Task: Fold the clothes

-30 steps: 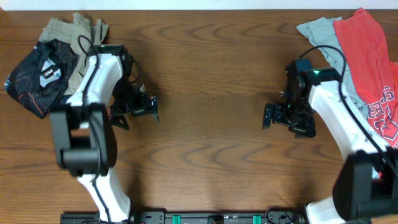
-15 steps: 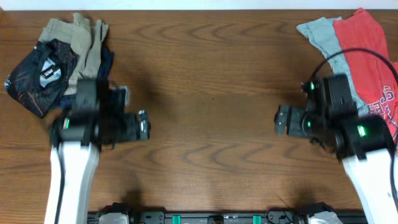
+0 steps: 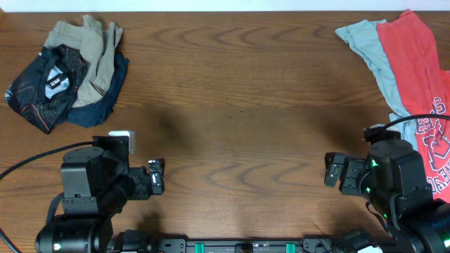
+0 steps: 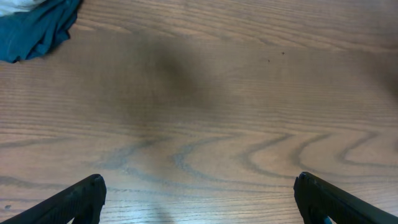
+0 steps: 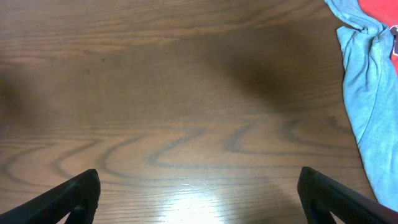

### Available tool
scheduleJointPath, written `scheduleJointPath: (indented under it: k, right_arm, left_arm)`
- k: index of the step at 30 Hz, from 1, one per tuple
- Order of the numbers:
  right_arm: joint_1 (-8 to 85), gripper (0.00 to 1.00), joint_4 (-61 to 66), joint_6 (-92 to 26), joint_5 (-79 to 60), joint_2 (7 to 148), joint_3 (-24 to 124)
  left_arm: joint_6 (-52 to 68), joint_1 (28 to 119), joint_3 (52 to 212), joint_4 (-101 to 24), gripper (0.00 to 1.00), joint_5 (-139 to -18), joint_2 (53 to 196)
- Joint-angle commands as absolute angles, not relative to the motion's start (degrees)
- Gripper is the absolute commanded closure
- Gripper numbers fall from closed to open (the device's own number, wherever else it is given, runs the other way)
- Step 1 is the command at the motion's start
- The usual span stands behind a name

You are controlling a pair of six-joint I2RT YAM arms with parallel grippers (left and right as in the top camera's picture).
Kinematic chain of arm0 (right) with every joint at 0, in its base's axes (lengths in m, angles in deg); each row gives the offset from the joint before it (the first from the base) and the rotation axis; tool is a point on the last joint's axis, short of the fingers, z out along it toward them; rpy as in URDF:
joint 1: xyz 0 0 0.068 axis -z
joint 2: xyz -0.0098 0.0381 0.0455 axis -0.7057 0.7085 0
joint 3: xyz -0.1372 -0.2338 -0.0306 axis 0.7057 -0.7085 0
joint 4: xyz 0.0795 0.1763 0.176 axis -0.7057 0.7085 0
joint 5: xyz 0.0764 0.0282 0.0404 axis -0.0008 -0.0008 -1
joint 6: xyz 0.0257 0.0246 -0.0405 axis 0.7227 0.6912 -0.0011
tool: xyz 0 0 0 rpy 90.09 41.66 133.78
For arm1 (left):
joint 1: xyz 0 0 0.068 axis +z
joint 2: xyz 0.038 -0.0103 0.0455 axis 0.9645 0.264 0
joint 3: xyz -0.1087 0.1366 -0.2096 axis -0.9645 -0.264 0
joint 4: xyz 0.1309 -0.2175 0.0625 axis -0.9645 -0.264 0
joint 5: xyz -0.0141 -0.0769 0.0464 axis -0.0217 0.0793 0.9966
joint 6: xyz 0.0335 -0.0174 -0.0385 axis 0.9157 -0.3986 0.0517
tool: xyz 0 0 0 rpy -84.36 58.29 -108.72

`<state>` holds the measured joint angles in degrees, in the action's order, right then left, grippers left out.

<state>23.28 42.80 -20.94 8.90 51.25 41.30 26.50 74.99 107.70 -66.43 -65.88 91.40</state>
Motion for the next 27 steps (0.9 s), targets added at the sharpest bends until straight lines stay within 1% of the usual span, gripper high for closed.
scheduleJointPath:
  k: [1, 16, 22, 27]
  right_arm:
    - [22.84, 0.01, 42.8, -19.66, 9.95, 51.29, 40.82]
    - [22.86, 0.01, 42.76, -19.66, 9.95, 50.81, 40.82]
    - [24.72, 0.01, 42.76, -19.66, 10.0, 45.52, 40.82]
    - [28.83, 0.01, 41.73, -22.61, 10.98, 37.81, 39.46]
  left_arm:
    - [27.25, 75.14, 106.94, -66.19, 0.02, -65.38, 91.42]
    - [27.25, 75.14, 106.94, -66.19, 0.02, -65.38, 91.42]
    - [27.25, 75.14, 106.94, -66.19, 0.02, -65.4, 91.42]
    - [27.25, 75.14, 106.94, -66.19, 0.02, -65.4, 91.42]
